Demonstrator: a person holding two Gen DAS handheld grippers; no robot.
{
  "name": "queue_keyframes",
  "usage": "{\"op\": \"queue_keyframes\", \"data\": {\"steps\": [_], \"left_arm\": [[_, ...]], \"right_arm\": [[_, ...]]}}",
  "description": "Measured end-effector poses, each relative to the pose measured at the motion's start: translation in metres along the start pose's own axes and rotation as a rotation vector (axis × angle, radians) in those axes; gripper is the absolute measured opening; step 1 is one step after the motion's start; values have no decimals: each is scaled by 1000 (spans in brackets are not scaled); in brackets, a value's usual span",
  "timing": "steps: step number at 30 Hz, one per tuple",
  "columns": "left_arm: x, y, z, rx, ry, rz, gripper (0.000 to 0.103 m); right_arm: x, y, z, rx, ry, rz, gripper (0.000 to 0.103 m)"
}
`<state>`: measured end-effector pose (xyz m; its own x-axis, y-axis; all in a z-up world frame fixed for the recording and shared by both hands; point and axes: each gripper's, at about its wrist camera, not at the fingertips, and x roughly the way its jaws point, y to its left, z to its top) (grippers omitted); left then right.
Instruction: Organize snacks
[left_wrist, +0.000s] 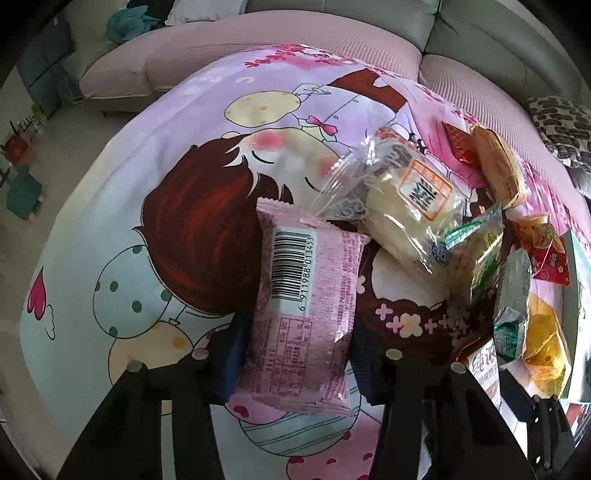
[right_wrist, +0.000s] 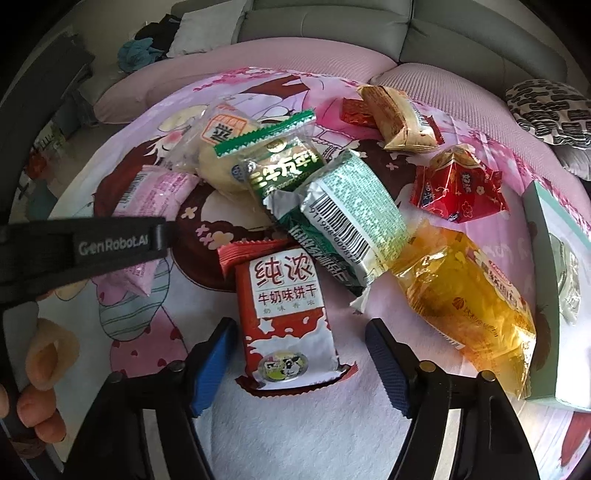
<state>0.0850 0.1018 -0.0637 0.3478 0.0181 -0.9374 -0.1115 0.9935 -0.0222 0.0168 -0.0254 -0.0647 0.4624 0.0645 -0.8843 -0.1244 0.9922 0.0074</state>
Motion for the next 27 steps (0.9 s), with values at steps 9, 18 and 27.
{"op": "queue_keyframes", "data": {"steps": [9, 18, 27], "left_arm": [[-6, 0, -7, 0, -3, -1, 45], [-11, 4, -4, -26, -1, -24, 41], [-18, 15, -5, -64, -10, -46, 40]], "right_arm": [[0, -3, 3, -7, -19, -8, 55], [-6, 1, 2, -17, -28, 29, 43], [-16, 2, 3, 2, -40, 106, 42]]}}
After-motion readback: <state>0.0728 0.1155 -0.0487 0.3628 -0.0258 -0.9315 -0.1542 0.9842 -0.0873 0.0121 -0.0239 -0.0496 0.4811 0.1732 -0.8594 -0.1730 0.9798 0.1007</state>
